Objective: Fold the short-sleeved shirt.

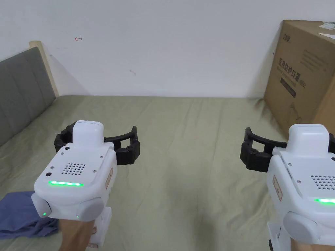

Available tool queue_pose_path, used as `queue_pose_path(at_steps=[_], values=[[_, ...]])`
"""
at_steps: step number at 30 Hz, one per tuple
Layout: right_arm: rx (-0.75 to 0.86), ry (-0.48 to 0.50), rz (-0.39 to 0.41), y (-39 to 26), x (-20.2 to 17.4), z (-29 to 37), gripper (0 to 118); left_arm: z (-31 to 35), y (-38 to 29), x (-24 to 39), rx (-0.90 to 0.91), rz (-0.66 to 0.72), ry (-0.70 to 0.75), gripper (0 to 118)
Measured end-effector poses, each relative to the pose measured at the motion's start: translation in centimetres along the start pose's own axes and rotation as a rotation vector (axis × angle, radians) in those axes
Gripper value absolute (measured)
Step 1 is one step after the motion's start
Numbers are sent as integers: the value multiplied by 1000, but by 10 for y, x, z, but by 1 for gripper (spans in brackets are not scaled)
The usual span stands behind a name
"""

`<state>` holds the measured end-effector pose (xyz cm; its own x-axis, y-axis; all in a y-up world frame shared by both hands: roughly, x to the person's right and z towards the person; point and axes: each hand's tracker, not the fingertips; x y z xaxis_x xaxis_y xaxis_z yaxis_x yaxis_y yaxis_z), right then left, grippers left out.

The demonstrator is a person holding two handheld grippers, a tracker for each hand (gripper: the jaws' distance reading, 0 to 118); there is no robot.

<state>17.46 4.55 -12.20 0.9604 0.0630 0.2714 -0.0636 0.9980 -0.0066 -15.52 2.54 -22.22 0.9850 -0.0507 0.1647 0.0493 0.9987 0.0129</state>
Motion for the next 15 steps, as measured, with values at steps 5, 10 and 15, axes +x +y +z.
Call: queue_pose_path(at_steps=[5,10,15], values=[[-13,2,4,1,0,1,118,1,0,1,13,0,19,117],[-15,2,5,1,0,2,118,3,1,2,26,-13,15,117],[-17,4,3,0,0,1,118,4,0,3,28,-17,18,117]])
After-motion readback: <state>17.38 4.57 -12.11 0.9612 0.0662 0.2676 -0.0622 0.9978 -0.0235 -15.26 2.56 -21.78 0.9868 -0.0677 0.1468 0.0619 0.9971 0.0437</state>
